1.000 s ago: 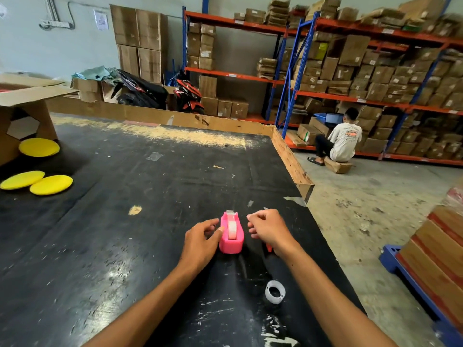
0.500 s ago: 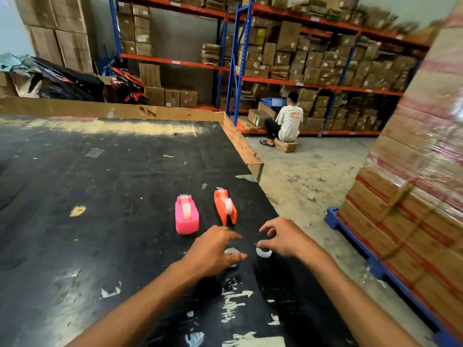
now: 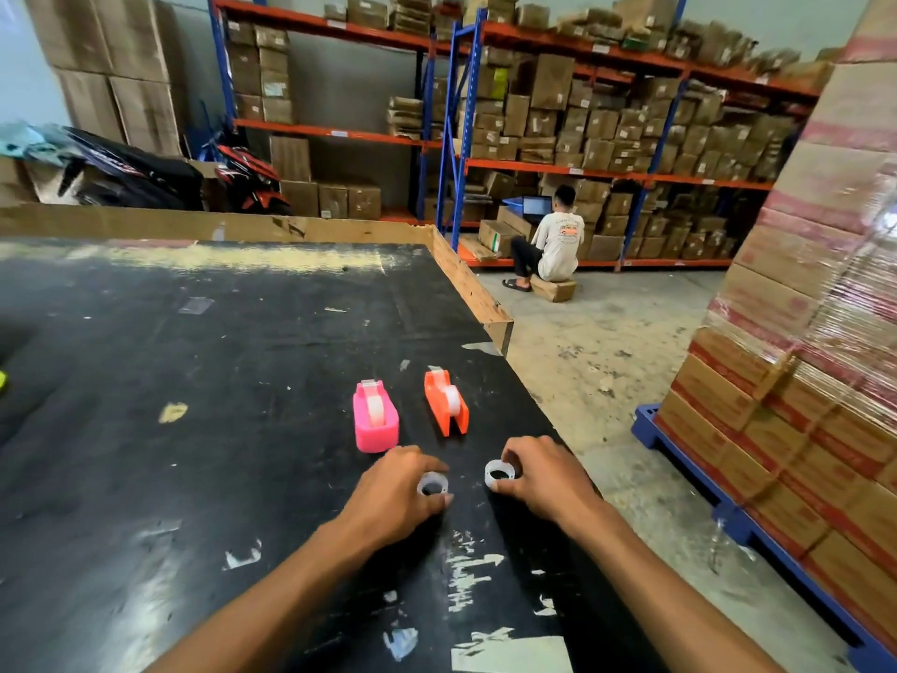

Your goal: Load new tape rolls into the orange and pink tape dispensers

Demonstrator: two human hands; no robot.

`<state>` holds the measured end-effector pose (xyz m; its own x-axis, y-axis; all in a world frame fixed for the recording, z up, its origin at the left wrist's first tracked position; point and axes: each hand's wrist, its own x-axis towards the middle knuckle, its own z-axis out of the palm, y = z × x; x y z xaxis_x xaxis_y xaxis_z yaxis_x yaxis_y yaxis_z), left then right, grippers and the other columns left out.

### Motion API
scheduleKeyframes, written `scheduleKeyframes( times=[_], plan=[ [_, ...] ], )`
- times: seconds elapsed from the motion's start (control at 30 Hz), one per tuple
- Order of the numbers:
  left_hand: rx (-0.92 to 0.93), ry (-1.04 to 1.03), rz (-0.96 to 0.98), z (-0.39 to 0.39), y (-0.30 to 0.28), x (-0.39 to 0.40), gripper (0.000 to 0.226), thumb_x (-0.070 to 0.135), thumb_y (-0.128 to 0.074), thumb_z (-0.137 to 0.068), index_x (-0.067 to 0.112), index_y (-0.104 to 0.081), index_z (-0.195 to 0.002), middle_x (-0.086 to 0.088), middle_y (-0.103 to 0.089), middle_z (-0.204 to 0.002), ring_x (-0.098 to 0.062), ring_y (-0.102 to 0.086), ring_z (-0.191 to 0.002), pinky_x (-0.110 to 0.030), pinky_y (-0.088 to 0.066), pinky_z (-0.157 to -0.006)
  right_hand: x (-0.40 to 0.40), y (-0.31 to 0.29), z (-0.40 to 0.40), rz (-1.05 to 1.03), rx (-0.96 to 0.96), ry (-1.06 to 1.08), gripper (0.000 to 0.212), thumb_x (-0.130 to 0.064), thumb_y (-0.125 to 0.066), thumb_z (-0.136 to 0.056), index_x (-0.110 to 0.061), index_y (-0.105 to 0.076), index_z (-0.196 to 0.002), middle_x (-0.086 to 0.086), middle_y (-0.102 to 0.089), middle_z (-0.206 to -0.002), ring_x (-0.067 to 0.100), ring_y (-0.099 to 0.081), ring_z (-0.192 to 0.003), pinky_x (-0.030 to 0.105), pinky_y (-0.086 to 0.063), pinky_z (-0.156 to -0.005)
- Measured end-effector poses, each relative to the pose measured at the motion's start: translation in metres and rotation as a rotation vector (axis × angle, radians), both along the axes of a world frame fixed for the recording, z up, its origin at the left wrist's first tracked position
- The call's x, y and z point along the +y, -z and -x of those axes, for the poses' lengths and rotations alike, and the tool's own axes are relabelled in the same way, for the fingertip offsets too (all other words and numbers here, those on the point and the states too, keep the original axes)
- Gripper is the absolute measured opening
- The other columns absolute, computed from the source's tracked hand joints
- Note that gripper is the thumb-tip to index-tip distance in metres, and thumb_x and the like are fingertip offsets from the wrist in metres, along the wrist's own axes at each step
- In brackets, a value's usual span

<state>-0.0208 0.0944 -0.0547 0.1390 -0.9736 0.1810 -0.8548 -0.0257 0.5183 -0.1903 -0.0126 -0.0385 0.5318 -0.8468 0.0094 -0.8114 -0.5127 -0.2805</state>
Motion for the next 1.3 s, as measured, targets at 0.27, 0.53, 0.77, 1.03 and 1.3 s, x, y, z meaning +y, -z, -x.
scheduleKeyframes(
  times=[0.27, 0.53, 0.77, 1.03, 1.3],
  plan=[
    [0.001, -0.280, -0.016, -0.104, -0.014, 0.050, 0.029, 0.050, -0.062, -0.070, 0.029, -0.068, -0.088, 0.007, -0.070, -0.094, -0.017, -0.063, -0.093, -0.038, -0.053, -0.081, 0.029, -0.024, -0.081, -0.091, -0.217, -0.218, 0.035, -0.043, -0.074, -0.074, -0.020, -0.067, -0.099, 0.001, -0.069, -0.090, 0.022, -0.063, -0.086, 0.039, -0.053, -0.077],
    [-0.012, -0.465, 0.005, -0.161, -0.027, 0.087, 0.014, 0.028, -0.068, -0.075, 0.017, -0.070, -0.084, 0.001, -0.074, -0.093, -0.023, -0.066, -0.091, -0.030, -0.047, -0.072, 0.052, -0.031, -0.185, -0.060, -0.154, -0.370, 0.031, -0.035, -0.068, -0.075, -0.012, -0.053, -0.060, 0.009, -0.058, -0.067, 0.032, -0.053, -0.073, 0.031, -0.034, -0.061],
    [0.012, -0.536, -0.083, -0.174, -0.008, 0.086, 0.017, 0.022, -0.066, -0.075, 0.015, -0.070, -0.090, -0.006, -0.074, -0.099, -0.028, -0.065, -0.099, -0.031, -0.048, -0.075, 0.066, -0.010, -0.219, -0.111, -0.068, -0.362, 0.027, -0.019, -0.063, -0.076, -0.010, -0.049, -0.055, 0.024, -0.063, -0.081, 0.037, -0.058, -0.075, 0.033, -0.036, -0.058],
    [0.021, -0.533, -0.075, -0.177, 0.012, 0.080, 0.021, 0.026, -0.068, -0.077, 0.016, -0.069, -0.095, -0.005, -0.062, -0.095, -0.026, -0.061, -0.101, -0.033, -0.049, -0.079, 0.065, 0.009, -0.218, -0.139, -0.118, -0.333, 0.020, -0.025, -0.063, -0.076, -0.009, -0.053, -0.070, 0.017, -0.067, -0.087, 0.037, -0.062, -0.087, 0.033, -0.035, -0.060],
    [0.044, -0.578, -0.069, -0.176, 0.023, 0.081, 0.057, 0.036, -0.070, -0.076, 0.015, -0.053, -0.127, -0.008, -0.060, -0.115, -0.028, -0.053, -0.116, -0.038, -0.047, -0.093, 0.068, 0.008, -0.217, -0.158, -0.123, -0.340, 0.033, -0.026, -0.065, -0.077, -0.007, -0.054, -0.100, 0.016, -0.064, -0.108, 0.036, -0.059, -0.101, 0.038, -0.046, -0.074]
  ],
)
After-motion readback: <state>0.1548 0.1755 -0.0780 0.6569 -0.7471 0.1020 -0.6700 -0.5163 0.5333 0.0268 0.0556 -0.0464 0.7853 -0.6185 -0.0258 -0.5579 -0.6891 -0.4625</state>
